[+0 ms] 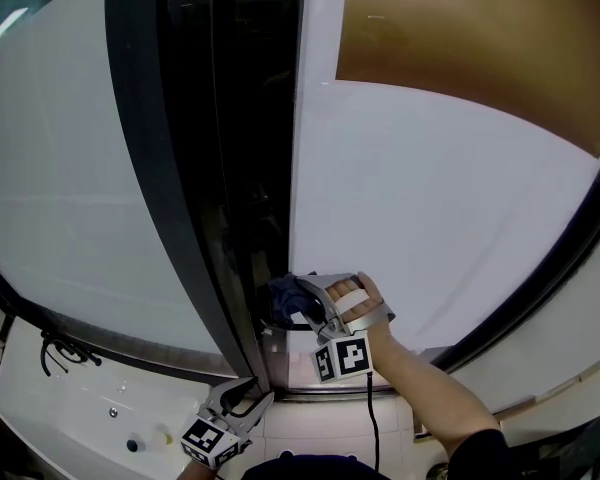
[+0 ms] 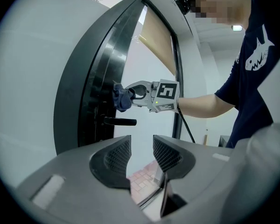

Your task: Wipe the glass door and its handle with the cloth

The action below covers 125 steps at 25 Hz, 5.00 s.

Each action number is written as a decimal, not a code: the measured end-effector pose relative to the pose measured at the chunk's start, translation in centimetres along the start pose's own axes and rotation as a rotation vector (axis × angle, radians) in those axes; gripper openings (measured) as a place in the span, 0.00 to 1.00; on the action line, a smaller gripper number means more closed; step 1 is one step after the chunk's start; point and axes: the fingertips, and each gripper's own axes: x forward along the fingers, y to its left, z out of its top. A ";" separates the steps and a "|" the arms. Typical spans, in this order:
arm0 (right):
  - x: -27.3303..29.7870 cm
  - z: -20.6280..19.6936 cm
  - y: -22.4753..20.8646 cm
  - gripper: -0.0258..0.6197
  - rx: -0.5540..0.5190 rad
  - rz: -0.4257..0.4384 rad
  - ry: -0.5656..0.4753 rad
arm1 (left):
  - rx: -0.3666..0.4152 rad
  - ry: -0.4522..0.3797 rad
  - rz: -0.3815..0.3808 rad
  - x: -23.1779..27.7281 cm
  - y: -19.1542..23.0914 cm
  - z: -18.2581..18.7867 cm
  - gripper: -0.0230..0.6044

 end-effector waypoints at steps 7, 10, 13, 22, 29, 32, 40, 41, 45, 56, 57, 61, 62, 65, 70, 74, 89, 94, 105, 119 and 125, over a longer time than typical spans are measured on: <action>-2.9 -5.2 -0.4 0.28 0.042 -0.017 0.081 | 0.006 0.008 -0.032 1.7 -1.5 0.5 0.26; -4.9 -8.1 -0.8 0.28 0.076 -0.034 0.131 | 0.013 0.010 -0.049 2.4 -2.1 0.6 0.26; -7.2 -11.8 -1.1 0.28 0.103 -0.050 0.190 | 0.020 0.012 -0.062 3.0 -2.6 0.7 0.26; -13.9 -21.9 -2.0 0.28 0.196 -0.112 0.375 | 0.032 0.017 -0.067 3.5 -3.0 1.3 0.26; -16.0 -24.9 -2.1 0.28 0.293 -0.164 0.422 | 0.033 0.015 -0.059 2.8 -2.9 0.8 0.26; -16.0 -21.9 -3.2 0.28 0.338 -0.184 0.352 | 0.030 0.015 -0.054 2.3 -2.7 0.9 0.26; -9.4 -5.4 -7.5 0.28 0.306 -0.138 0.023 | 0.035 0.003 -0.047 1.7 -2.5 0.8 0.26; -8.2 -3.8 -7.6 0.28 0.300 -0.120 -0.006 | 0.036 0.003 -0.046 1.6 -2.6 0.9 0.26; -4.1 0.0 -6.9 0.28 0.236 -0.063 -0.052 | 0.040 0.001 -0.033 1.2 -2.4 1.0 0.26; -2.3 -2.5 -5.5 0.28 0.283 -0.021 -0.016 | 0.034 -0.015 -0.026 1.2 -2.6 2.4 0.26; -2.8 -3.1 -5.4 0.28 0.276 -0.027 -0.006 | 0.037 -0.017 -0.031 1.3 -2.7 2.6 0.26; -5.1 -7.0 -5.1 0.28 0.305 -0.044 0.046 | 0.047 -0.032 -0.060 2.2 -3.2 2.6 0.26; -5.9 -8.1 -5.1 0.28 0.316 -0.049 0.062 | 0.050 -0.034 -0.063 2.3 -3.3 2.8 0.26; -8.3 -11.7 -5.1 0.28 0.323 -0.071 0.122 | 0.058 -0.033 -0.068 2.8 -3.7 3.9 0.26; -11.9 -17.1 -5.4 0.28 0.325 -0.105 0.227 | 0.063 -0.046 -0.099 3.8 -4.3 3.8 0.26; -14.8 -21.1 -6.0 0.28 0.317 -0.140 0.311 | 0.066 -0.038 -0.114 4.3 -5.0 4.2 0.26; -12.0 -11.3 -4.5 0.28 0.345 -0.073 0.110 | 0.065 -0.038 -0.091 3.3 -4.1 3.8 0.26; -6.9 -3.6 -3.2 0.28 0.338 -0.006 -0.028 | 0.064 -0.041 -0.078 2.3 -3.8 3.5 0.26; 1.6 5.0 1.2 0.28 0.220 0.131 -0.115 | 0.039 -0.039 -0.014 0.0 -2.4 3.1 0.26; -1.3 -4.8 3.8 0.28 0.196 0.139 0.065 | 0.047 -0.040 -0.054 1.0 -2.8 2.8 0.26; -5.8 -12.1 3.7 0.28 0.243 0.105 0.187 | 0.048 -0.018 -0.083 2.1 -3.4 2.7 0.26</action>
